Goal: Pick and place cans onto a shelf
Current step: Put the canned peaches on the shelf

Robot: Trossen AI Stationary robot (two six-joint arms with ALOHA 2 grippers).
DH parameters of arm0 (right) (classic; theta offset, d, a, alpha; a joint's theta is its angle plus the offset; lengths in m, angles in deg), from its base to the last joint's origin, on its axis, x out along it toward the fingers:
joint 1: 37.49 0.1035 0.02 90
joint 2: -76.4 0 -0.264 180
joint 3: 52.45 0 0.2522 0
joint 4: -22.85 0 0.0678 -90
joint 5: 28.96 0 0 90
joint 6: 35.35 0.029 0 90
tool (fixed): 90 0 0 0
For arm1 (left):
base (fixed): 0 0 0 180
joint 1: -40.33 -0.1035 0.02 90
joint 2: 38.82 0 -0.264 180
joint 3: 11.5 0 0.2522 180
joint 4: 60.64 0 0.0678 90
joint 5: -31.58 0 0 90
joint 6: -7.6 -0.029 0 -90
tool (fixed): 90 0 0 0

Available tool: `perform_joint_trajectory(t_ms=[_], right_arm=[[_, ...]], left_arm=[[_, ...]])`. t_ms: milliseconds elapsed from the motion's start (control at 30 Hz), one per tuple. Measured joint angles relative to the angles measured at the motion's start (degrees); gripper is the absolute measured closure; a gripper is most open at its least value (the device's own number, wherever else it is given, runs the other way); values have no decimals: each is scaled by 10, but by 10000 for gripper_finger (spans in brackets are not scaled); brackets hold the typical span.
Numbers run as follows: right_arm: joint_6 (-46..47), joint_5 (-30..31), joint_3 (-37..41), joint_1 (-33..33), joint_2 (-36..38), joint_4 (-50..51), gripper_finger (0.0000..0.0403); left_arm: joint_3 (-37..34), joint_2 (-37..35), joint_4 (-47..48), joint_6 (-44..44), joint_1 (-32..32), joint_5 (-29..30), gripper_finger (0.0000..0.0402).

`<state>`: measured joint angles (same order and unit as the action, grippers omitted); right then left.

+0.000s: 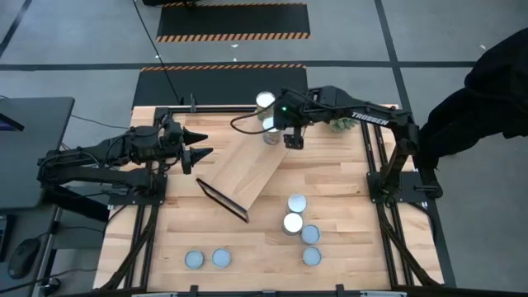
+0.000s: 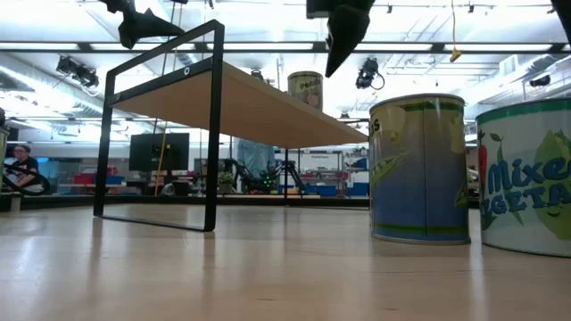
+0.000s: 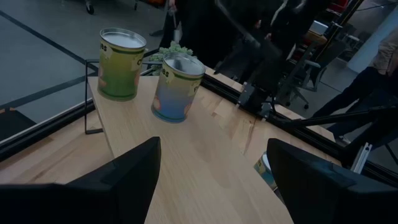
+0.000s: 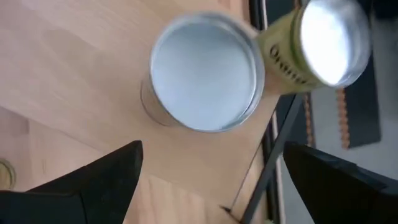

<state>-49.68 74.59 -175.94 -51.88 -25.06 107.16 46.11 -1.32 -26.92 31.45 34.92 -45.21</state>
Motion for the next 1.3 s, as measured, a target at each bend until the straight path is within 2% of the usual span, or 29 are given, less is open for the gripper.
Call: perform_joint_trajectory(t_ms=[233, 500, 767, 1300], right_arm=[[69, 33, 48, -1, -1, -41, 7], [68, 44, 82, -16, -1, -105, 7], [67, 49, 84, -27, -1, -160, 7], [67, 65, 84, -30, -1, -195, 7]], left_arm=[[0, 0, 0, 0, 0, 0, 102], [0, 0, 0, 8, 0, -1, 102], [0, 0, 0, 8, 0, -1, 102], [0, 0, 0, 5, 0, 0, 102]])
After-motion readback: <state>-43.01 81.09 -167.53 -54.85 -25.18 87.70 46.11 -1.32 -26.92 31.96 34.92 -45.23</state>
